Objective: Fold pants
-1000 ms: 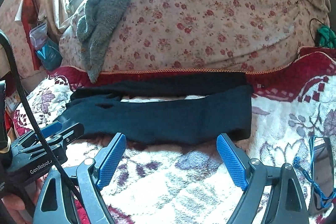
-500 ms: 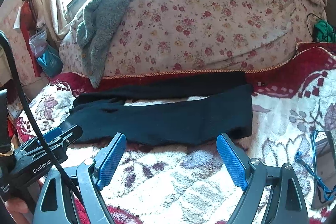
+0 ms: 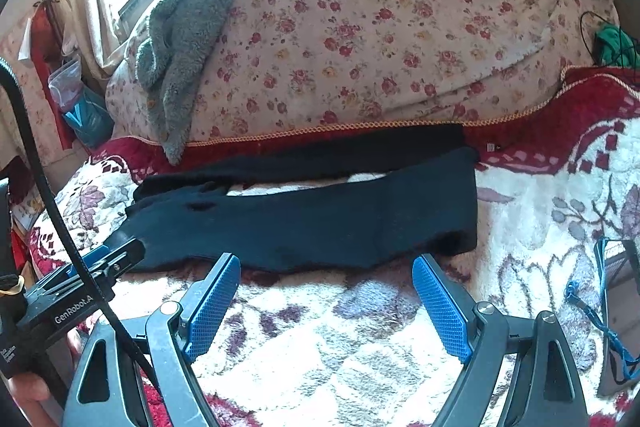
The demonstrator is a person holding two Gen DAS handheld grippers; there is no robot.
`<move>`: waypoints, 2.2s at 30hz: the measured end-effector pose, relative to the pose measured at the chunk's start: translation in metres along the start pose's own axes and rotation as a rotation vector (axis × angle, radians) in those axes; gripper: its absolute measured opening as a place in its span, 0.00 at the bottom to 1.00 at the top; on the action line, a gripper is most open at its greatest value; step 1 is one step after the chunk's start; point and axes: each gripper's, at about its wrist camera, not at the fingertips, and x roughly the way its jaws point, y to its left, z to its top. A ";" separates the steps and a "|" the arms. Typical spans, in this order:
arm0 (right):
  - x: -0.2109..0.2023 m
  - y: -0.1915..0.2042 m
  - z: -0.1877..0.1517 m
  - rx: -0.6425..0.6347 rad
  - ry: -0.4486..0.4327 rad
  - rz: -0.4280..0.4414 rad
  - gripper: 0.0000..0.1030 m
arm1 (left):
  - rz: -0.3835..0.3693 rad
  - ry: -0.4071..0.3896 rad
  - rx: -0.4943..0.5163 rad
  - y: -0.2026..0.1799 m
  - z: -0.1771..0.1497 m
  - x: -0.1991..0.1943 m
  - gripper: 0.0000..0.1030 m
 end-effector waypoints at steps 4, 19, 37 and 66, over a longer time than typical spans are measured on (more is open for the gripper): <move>0.005 -0.018 -0.004 0.030 0.021 -0.011 0.85 | 0.017 0.029 -0.018 0.016 -0.006 0.007 0.70; 0.037 -0.092 -0.012 0.293 0.099 0.059 0.83 | 0.076 0.155 -0.254 0.099 -0.032 0.040 0.70; 0.072 -0.109 0.017 0.530 0.054 0.275 0.82 | 0.085 0.122 -0.304 0.098 -0.004 0.075 0.70; 0.010 -0.075 0.038 0.057 -0.152 -0.137 0.12 | 0.028 0.147 -0.316 0.129 0.013 0.079 0.08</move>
